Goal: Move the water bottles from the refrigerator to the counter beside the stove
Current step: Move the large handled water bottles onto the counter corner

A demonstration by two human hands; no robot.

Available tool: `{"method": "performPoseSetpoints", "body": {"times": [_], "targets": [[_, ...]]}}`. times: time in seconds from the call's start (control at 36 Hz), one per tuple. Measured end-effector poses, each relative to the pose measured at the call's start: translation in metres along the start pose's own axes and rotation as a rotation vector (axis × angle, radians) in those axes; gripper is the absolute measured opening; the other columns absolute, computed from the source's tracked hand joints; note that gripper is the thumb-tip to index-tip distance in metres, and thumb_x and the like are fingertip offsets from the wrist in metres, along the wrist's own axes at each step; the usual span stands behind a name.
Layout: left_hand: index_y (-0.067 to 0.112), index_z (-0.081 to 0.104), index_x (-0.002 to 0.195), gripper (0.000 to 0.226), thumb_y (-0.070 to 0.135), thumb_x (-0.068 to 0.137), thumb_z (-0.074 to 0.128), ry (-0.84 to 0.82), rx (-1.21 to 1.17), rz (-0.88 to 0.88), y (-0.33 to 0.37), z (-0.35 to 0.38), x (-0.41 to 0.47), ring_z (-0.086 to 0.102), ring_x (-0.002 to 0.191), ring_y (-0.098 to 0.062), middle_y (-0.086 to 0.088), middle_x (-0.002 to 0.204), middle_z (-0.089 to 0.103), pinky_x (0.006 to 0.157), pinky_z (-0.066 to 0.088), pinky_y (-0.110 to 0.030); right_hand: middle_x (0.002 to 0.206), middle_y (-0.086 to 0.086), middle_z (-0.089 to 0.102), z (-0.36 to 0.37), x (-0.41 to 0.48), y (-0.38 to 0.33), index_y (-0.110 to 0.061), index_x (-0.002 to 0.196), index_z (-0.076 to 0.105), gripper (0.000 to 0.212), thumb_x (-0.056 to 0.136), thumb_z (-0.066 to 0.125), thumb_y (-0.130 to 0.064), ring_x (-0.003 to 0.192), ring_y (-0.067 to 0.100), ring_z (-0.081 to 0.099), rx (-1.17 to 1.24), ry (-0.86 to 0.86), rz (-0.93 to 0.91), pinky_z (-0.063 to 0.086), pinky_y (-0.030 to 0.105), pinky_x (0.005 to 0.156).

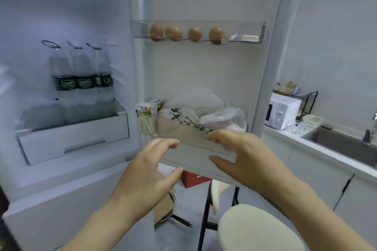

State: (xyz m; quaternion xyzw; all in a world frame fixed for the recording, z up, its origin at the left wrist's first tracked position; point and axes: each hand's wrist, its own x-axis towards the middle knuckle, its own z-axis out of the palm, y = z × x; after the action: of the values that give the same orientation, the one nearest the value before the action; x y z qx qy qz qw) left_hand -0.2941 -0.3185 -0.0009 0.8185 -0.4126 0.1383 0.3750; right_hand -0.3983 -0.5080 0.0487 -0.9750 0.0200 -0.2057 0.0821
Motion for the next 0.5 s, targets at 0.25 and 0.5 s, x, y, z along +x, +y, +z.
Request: {"method": "performPoseSetpoints", "body": {"times": [0.25,0.5], "targets": [[0.04,0.049,0.121,0.043,0.03,0.083,0.067,0.124,0.122,-0.155,-0.034,-0.017,0.027,0.037,0.104,0.026,0.038,0.113,0.041,0.085,0.028,0.006,0.117,-0.013,0.065,0.027,0.088,0.003,-0.028,0.125,0.057,0.039,0.087,0.064,-0.033,0.106,0.005,0.059,0.108,0.005,-0.206,0.046,0.02,0.088],[0.038,0.051,0.122,0.043,0.029,0.084,0.067,0.198,0.205,-0.284,-0.078,-0.032,0.032,0.034,0.111,0.024,0.036,0.116,0.044,0.087,0.025,0.007,0.115,-0.012,0.065,0.066,0.151,-0.017,-0.028,0.124,0.058,0.041,0.085,0.067,-0.032,0.106,0.011,0.06,0.218,-0.004,-0.353,0.042,0.021,0.084]]}}
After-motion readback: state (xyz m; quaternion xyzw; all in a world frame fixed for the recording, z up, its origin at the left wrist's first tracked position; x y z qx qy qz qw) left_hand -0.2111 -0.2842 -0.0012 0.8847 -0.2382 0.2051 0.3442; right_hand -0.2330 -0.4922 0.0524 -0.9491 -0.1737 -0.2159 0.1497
